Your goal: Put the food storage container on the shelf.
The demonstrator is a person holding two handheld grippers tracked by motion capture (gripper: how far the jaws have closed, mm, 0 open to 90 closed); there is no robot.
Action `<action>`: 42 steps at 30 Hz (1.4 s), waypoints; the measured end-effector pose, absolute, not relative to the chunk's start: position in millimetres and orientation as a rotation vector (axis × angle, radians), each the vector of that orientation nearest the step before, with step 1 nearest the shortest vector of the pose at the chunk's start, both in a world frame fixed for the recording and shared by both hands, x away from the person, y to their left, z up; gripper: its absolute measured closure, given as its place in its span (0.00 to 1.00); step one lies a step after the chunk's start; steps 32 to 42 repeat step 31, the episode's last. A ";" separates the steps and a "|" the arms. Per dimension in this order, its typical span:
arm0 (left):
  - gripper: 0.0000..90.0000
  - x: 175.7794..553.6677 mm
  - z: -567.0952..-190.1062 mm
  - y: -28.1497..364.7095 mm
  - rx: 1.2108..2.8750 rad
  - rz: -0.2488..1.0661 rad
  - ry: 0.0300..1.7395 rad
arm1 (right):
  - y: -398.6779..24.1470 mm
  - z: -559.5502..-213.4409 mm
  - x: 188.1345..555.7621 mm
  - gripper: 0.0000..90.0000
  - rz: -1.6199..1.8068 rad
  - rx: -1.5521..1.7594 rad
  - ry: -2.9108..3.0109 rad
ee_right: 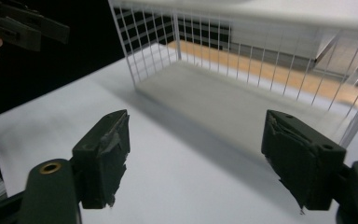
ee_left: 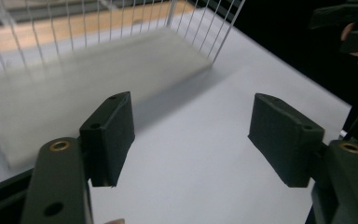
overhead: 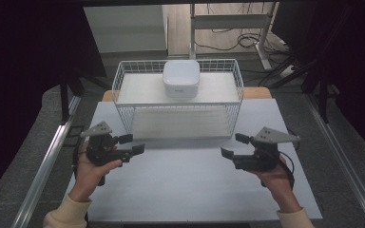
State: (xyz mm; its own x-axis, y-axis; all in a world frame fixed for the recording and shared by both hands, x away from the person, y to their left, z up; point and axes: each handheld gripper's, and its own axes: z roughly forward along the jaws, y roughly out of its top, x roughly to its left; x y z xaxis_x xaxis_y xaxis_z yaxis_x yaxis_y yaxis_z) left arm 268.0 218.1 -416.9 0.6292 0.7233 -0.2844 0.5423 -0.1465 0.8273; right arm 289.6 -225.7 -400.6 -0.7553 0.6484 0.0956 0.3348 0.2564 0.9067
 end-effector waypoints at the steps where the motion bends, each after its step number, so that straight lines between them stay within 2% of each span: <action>1: 0.33 264.5 -429.2 218.6 1.832 0.228 1.044 | -229.3 -417.7 284.2 0.24 1.458 0.936 2.263; 6: 0.32 261.0 -470.0 213.5 1.863 0.220 1.108 | -239.9 -452.6 281.3 0.24 1.420 1.038 2.285; 12: 0.30 258.5 -488.2 206.4 1.919 0.210 1.115 | -240.6 -482.0 280.1 0.24 1.376 1.100 2.315; 26: 0.29 258.0 -487.9 209.1 1.911 0.267 1.120 | -245.6 -482.9 282.2 0.23 1.422 1.074 2.277; 42: 0.29 258.2 -486.6 210.8 1.888 0.265 1.133 | -248.8 -479.8 282.2 0.22 1.504 1.066 2.252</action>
